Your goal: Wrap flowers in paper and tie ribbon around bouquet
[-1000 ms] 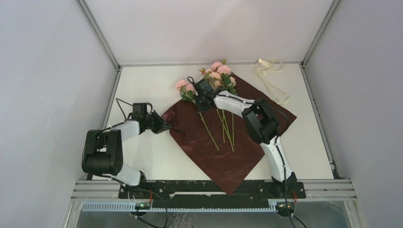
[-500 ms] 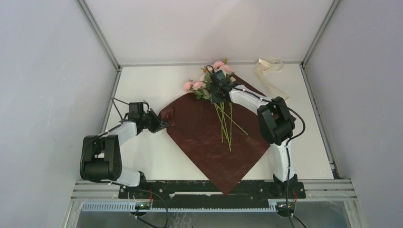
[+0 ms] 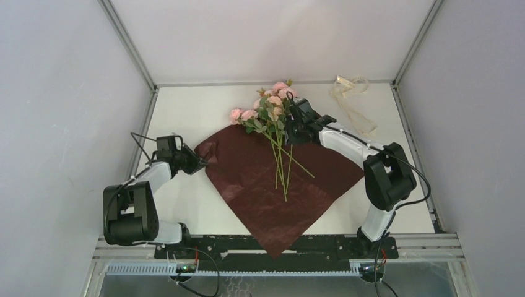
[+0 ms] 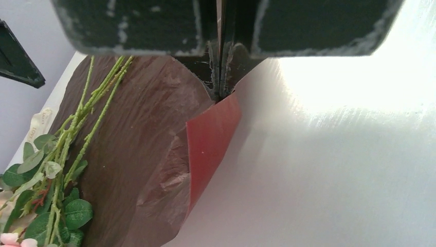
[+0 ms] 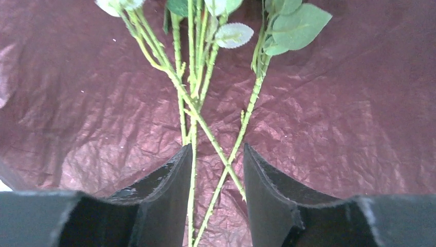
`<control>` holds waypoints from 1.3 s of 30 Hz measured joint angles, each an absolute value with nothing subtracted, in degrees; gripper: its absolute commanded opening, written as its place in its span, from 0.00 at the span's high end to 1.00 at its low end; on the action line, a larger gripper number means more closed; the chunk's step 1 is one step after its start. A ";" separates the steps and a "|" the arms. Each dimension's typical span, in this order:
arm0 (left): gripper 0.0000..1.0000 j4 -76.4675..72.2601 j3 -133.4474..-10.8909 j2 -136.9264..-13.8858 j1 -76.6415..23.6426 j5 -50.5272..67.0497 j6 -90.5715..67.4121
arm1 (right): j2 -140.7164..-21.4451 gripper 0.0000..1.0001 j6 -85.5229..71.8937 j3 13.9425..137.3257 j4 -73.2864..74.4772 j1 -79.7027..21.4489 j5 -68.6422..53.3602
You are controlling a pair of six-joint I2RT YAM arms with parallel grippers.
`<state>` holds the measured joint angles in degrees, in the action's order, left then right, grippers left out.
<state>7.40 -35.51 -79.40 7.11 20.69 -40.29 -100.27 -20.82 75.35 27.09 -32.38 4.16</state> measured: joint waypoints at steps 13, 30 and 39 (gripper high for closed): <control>1.00 7.27 -33.74 -79.35 7.22 20.53 -40.12 | -110.50 0.91 -16.25 74.04 26.61 -32.88 -4.80; 1.00 6.87 -33.67 -79.37 7.22 20.56 -40.14 | -98.80 1.00 -20.88 73.38 28.93 -42.15 7.94; 1.00 6.66 -33.47 -79.35 7.22 20.56 -40.16 | -98.37 1.00 -30.33 67.99 21.82 -42.92 13.21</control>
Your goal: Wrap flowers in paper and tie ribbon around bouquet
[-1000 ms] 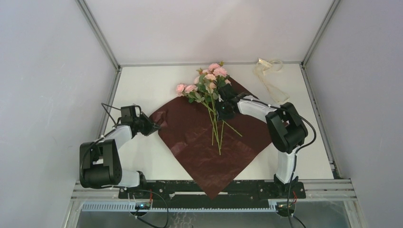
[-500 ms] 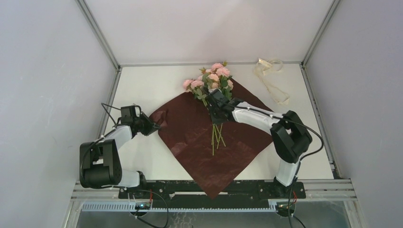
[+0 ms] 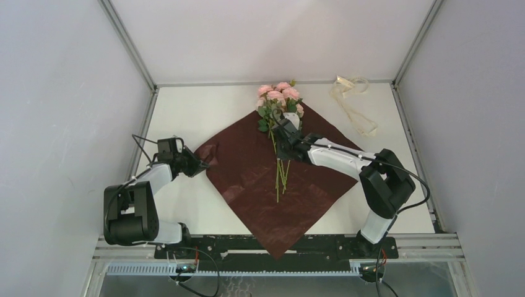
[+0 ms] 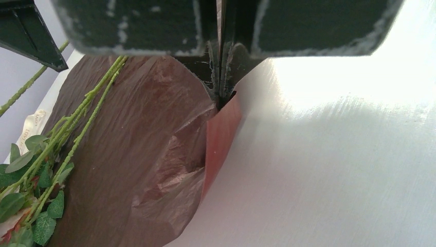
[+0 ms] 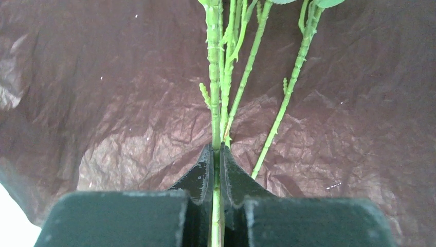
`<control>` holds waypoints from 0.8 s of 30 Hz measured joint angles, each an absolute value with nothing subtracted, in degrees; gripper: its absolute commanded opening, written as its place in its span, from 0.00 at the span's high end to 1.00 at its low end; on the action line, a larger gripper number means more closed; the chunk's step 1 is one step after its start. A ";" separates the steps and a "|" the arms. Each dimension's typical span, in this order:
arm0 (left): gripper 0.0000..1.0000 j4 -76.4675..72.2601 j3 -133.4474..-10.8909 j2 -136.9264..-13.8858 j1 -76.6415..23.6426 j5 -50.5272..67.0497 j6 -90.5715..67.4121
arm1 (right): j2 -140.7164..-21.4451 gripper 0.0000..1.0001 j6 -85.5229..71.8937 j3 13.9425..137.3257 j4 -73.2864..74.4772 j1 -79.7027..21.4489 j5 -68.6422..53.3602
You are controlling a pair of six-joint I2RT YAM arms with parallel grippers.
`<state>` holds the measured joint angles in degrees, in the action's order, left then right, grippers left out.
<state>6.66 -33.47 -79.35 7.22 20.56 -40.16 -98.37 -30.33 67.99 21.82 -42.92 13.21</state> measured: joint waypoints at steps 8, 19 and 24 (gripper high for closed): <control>1.00 6.66 -33.47 -79.35 7.22 20.56 -40.16 | -103.44 0.43 -35.07 67.31 16.95 -42.46 14.52; 1.00 6.72 -33.47 -79.35 7.22 20.43 -40.21 | -92.01 0.37 -21.67 67.02 25.69 -44.25 3.14; 1.00 6.72 -33.47 -79.35 7.22 20.10 -40.51 | -79.90 0.35 -4.05 64.75 29.26 -49.36 -8.14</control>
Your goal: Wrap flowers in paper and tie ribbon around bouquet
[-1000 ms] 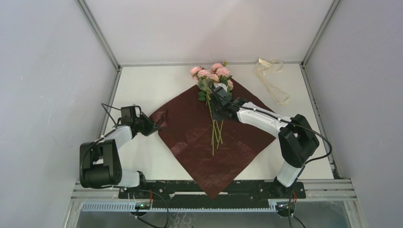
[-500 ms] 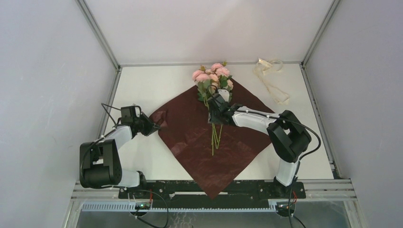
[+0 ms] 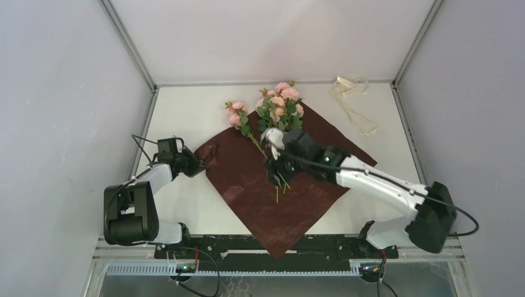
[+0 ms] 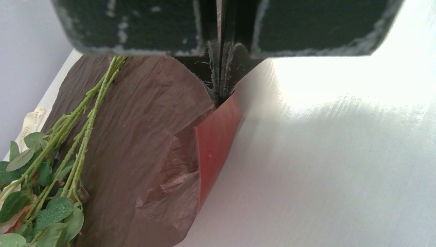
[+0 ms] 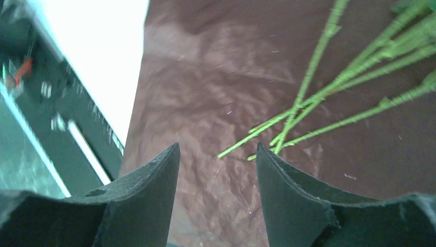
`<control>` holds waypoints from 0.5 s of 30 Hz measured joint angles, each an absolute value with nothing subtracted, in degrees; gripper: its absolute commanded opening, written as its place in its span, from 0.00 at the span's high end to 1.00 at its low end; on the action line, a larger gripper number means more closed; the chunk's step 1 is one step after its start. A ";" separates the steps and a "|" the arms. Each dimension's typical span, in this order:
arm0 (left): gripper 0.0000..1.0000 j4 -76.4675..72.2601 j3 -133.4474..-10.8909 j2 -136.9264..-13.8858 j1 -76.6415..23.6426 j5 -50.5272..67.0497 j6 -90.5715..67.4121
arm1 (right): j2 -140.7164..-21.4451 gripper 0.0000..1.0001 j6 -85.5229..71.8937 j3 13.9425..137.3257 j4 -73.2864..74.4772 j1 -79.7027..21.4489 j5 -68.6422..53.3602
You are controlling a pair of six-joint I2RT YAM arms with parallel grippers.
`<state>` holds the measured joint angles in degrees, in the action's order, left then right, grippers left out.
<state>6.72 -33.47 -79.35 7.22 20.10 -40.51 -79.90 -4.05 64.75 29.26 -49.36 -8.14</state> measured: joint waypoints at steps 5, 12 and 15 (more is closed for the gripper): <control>1.00 6.79 -33.47 -79.15 7.22 19.90 -40.51 | -71.09 0.35 12.21 53.52 29.23 -55.61 -17.54; 1.00 6.98 -33.45 -78.87 7.22 19.62 -40.51 | -63.96 0.34 35.14 41.04 29.39 -60.42 -26.28; 1.00 7.01 -33.41 -78.83 7.22 19.57 -40.51 | -62.59 0.35 44.45 38.26 30.20 -66.41 -25.06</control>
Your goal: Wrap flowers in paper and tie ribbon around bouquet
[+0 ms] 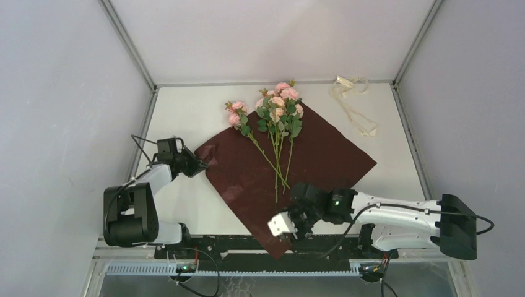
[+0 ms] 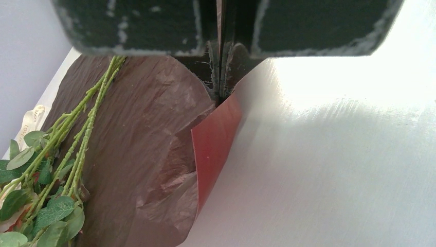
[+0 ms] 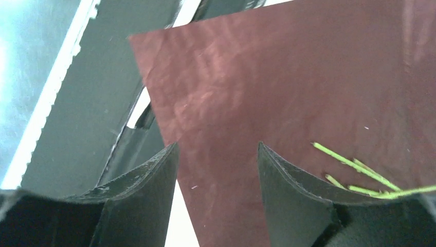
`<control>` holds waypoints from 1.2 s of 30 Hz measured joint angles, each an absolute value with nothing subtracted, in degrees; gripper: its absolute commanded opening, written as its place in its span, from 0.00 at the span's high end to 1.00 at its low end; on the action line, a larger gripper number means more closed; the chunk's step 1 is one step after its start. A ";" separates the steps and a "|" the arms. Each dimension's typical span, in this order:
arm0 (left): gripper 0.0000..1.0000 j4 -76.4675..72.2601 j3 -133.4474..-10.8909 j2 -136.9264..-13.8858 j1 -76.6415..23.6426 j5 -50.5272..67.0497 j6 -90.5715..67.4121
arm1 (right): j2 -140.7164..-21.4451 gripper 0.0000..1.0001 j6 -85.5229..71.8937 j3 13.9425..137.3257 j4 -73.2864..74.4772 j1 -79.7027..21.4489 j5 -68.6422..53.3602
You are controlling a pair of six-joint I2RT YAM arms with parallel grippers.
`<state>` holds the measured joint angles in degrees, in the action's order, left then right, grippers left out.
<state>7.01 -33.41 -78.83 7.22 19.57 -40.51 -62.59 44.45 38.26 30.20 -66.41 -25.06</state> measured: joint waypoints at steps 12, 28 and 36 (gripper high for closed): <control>0.62 7.14 -33.41 -78.63 7.22 19.20 -40.56 | -65.84 0.37 61.76 31.00 33.04 -71.72 -10.74; 0.29 20.64 -53.06 -68.82 1.74 25.91 -16.73 | -50.33 0.50 24.82 32.77 22.02 -56.80 -5.76; 0.22 41.63 -57.80 -66.67 -40.25 28.97 21.39 | -41.25 0.51 -24.43 34.15 31.86 -35.48 -1.72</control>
